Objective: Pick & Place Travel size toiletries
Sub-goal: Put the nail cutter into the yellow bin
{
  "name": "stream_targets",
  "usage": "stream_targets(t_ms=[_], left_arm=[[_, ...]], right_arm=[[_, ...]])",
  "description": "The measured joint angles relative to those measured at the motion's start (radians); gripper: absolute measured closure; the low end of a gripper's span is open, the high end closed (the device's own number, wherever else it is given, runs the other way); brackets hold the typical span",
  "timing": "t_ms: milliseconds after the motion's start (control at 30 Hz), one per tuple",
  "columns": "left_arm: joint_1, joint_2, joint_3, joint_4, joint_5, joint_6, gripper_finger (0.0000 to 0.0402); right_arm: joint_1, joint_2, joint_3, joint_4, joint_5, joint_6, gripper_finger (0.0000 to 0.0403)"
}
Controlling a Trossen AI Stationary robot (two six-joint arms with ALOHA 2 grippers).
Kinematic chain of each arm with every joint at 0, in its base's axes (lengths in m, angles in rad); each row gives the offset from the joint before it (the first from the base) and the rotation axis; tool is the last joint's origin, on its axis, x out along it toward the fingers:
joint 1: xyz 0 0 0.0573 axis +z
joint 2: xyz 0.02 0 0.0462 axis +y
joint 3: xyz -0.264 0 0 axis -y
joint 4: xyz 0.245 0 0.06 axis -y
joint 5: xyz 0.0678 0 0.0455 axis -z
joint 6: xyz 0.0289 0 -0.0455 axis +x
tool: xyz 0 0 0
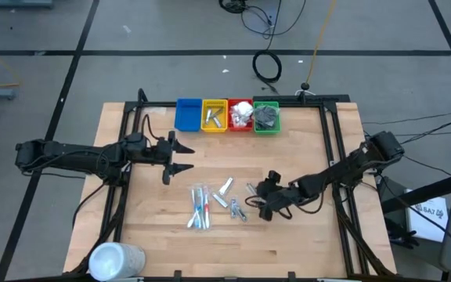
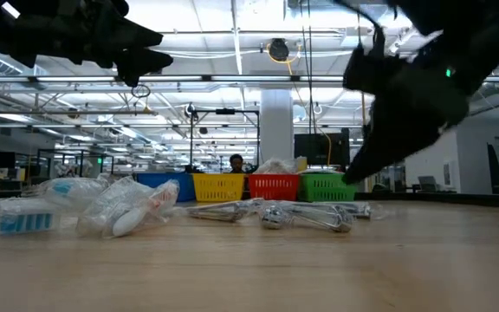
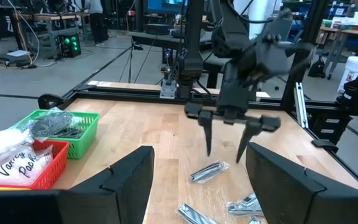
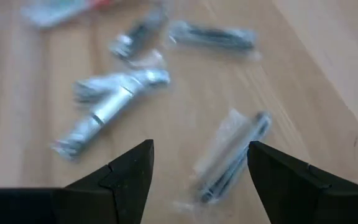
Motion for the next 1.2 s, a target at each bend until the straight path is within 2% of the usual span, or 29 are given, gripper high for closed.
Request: stream_targets(t_ms=[100, 333, 433, 533, 967, 1100, 1200], left_arm=[[0.000, 0.000, 0.000, 0.000, 0.000, 0.005, 0.0151], [0.000, 0.000, 0.000, 0.000, 0.000, 0.004, 0.0151], [0.000, 0.000, 0.000, 0.000, 0.000, 0.004, 0.0151], [0.000, 0.000, 0.000, 0.000, 0.000, 0.004, 0.0151], [0.000, 0.000, 0.000, -0.001, 0.000, 0.003, 0.0151], [0.000, 0.000, 0.000, -0.001, 0.000, -0.054, 0.0151], [0.000, 0.000, 0.000, -0.001, 0.000, -0.126, 0.0151]], right_arm=[[-0.007, 0.037, -0.002, -0.025, 0.044, 0.035, 0.0156], [-0.030, 0.137, 0.002, 0.001, 0.042, 0.080, 0.0157], [-0.032, 0.142, 0.003, -0.012, 0.027, 0.070, 0.0167], [-0.033, 0.135, 0.003, -0.025, 0.010, 0.043, 0.0192], [-0.038, 0.104, 0.002, -0.030, -0.236, -0.237, 0.0339], [-0.038, 0.104, 0.002, -0.031, -0.245, -0.311, 0.0369], [-0.038, 0.098, 0.002, -0.026, -0.245, -0.349, 0.0374]])
